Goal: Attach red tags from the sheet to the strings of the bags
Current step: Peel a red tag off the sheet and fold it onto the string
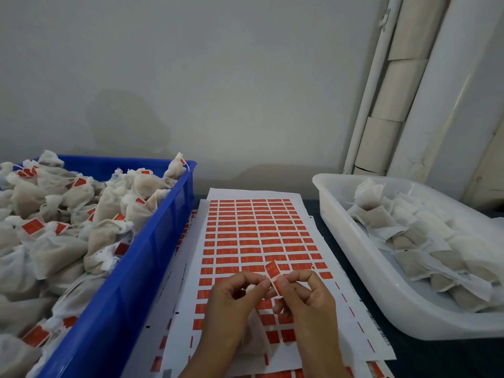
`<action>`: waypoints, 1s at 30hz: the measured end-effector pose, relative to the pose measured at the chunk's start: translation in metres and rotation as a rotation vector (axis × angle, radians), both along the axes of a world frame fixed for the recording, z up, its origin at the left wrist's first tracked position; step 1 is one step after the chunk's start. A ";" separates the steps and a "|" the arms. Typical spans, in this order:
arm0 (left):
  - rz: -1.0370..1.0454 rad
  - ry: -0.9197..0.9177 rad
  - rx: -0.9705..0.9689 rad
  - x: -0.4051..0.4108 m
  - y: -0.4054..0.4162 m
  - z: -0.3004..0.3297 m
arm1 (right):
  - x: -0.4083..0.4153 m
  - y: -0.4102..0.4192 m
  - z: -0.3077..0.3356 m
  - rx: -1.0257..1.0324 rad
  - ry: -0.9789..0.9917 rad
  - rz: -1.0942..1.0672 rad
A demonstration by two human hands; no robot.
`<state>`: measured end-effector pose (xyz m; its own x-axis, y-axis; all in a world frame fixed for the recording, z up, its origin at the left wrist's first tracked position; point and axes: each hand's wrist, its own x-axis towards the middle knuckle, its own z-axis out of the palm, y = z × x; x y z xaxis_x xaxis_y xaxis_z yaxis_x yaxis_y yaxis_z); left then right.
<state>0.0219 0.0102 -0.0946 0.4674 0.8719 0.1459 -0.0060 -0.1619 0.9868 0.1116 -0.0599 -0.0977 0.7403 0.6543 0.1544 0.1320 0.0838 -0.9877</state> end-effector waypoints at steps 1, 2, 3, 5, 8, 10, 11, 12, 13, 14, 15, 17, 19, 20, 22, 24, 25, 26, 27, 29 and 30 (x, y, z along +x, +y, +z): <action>-0.007 0.000 0.001 0.000 0.000 0.000 | 0.000 0.000 0.000 0.002 0.000 -0.002; -0.012 0.001 0.002 0.000 0.000 0.001 | 0.000 0.000 0.000 0.004 0.000 -0.003; -0.015 0.000 0.004 0.000 0.000 0.001 | -0.001 0.000 0.000 0.004 -0.002 -0.005; -0.020 0.003 0.009 0.000 0.000 0.001 | -0.001 0.000 0.000 0.002 -0.006 -0.007; -0.027 0.019 0.028 -0.001 -0.001 0.000 | 0.000 0.000 0.001 -0.001 -0.013 -0.008; -0.034 0.024 0.034 -0.001 -0.001 -0.001 | 0.000 0.000 0.001 -0.004 -0.015 -0.010; -0.036 0.026 0.035 -0.001 0.000 -0.002 | 0.000 0.000 0.001 -0.006 -0.017 -0.011; -0.036 0.025 0.034 -0.001 0.000 -0.002 | 0.000 0.000 0.001 -0.007 -0.022 -0.012; -0.035 0.026 0.034 -0.001 0.000 -0.002 | 0.000 0.000 0.001 -0.008 -0.028 -0.015; -0.031 0.028 0.031 -0.001 0.000 -0.002 | 0.000 0.000 0.001 -0.008 -0.034 -0.019; -0.028 0.033 0.030 -0.001 0.000 -0.002 | 0.000 0.000 0.001 -0.009 -0.041 -0.024; -0.028 0.031 0.024 -0.001 0.000 -0.002 | 0.000 0.000 0.000 -0.011 -0.051 -0.037; -0.038 0.022 0.015 0.000 0.000 -0.002 | 0.000 0.000 0.000 -0.015 -0.059 -0.047; -0.035 0.013 0.015 0.000 0.000 -0.002 | 0.000 0.000 -0.001 -0.016 -0.065 -0.052; -0.037 0.010 0.021 0.000 -0.001 -0.001 | 0.000 0.000 -0.001 -0.026 -0.087 -0.062; -0.038 0.000 0.046 0.000 -0.002 -0.001 | 0.000 0.000 -0.001 -0.043 -0.115 -0.068; -0.024 -0.001 0.053 0.000 -0.003 -0.001 | 0.000 0.000 -0.001 -0.050 -0.127 -0.064; -0.008 0.006 0.052 0.000 -0.003 -0.001 | 0.000 0.000 -0.001 -0.059 -0.137 -0.060; 0.007 0.008 0.051 -0.001 -0.002 -0.001 | -0.001 0.001 0.000 -0.074 -0.148 -0.057; 0.031 0.008 0.039 -0.001 -0.002 -0.002 | -0.001 0.001 0.001 -0.117 -0.171 -0.048; 0.034 0.011 0.031 -0.001 -0.002 -0.002 | -0.001 0.000 0.002 -0.134 -0.182 -0.042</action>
